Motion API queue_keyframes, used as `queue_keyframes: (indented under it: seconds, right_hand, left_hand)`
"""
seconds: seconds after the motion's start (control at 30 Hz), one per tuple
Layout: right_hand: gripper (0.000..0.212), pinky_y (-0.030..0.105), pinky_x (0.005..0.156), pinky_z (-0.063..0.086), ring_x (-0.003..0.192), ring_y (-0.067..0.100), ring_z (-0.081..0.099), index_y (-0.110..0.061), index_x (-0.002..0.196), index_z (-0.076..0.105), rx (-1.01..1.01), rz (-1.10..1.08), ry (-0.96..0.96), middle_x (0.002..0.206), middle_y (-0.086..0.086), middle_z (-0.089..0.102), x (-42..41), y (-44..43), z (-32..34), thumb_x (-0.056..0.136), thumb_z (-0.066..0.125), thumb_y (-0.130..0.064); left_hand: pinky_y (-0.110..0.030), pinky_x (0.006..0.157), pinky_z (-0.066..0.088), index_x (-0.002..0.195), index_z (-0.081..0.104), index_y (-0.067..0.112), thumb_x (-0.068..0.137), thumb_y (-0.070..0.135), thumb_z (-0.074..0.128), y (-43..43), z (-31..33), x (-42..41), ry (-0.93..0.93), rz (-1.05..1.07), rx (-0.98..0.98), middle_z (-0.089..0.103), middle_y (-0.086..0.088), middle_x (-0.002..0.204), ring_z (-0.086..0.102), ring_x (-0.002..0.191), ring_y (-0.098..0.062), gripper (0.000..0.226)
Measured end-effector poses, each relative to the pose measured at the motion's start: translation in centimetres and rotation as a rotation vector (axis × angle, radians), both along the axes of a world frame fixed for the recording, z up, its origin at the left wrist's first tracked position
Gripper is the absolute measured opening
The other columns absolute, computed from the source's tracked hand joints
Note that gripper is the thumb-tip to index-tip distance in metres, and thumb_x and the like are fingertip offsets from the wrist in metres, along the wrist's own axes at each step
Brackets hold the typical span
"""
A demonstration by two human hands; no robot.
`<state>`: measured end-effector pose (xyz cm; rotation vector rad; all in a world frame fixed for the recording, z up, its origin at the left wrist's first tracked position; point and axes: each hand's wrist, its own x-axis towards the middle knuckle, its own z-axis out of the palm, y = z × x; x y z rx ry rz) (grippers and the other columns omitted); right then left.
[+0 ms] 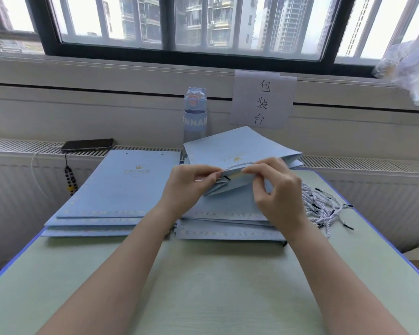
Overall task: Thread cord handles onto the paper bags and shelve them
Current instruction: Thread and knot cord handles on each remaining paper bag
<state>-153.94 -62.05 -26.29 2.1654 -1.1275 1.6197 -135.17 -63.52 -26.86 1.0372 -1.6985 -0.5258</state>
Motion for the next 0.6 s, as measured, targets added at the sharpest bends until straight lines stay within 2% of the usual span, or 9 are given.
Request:
queue_keyframes:
  seconds: [0.17, 0.3, 0.47, 0.6]
  right_hand:
    - [0.021, 0.024, 0.07, 0.045, 0.074, 0.02, 0.06, -0.011, 0.086, 0.074, 0.154, -0.077, 0.081, 0.076, 0.0, 0.069, 1.2, -0.8, -1.9, 0.085, 0.06, -0.027]
    - [0.014, 0.025, 0.065, 0.042, 0.068, 0.024, 0.061, -0.014, 0.082, 0.074, 0.18, -0.145, 0.09, 0.072, 0.0, 0.067, 1.4, -0.8, -2.3, 0.077, 0.068, -0.026]
    - [0.013, 0.03, 0.064, 0.048, 0.068, 0.025, 0.062, -0.017, 0.082, 0.073, 0.174, -0.187, 0.067, 0.074, 0.001, 0.069, 1.3, -0.8, -2.3, 0.081, 0.064, -0.026]
    - [0.012, 0.032, 0.059, 0.049, 0.068, 0.026, 0.061, -0.018, 0.085, 0.072, 0.165, -0.173, 0.083, 0.074, 0.0, 0.068, 1.4, -0.7, -2.4, 0.083, 0.062, -0.025]
  left_hand:
    - [-0.022, 0.084, 0.053, 0.093, 0.074, 0.019, 0.088, 0.008, 0.064, -0.1, 0.2, -0.4, 0.082, 0.006, 0.002, 0.073, 0.005, 0.087, 0.069, 0.085, -0.009, 0.016]
    - [-0.026, 0.085, 0.054, 0.091, 0.072, 0.019, 0.089, 0.009, 0.064, 0.0, 0.1, -0.6, 0.087, -0.014, 0.03, 0.073, 0.005, 0.085, 0.069, 0.085, -0.008, 0.014]
    - [-0.019, 0.081, 0.052, 0.092, 0.073, 0.016, 0.089, 0.011, 0.065, 0.2, 0.1, -0.7, 0.067, -0.068, 0.057, 0.073, 0.005, 0.086, 0.068, 0.084, -0.004, 0.011]
    - [-0.019, 0.08, 0.053, 0.093, 0.073, 0.014, 0.088, 0.01, 0.066, 0.3, 0.1, -0.6, 0.032, -0.088, 0.044, 0.073, 0.003, 0.086, 0.069, 0.083, -0.007, 0.01]
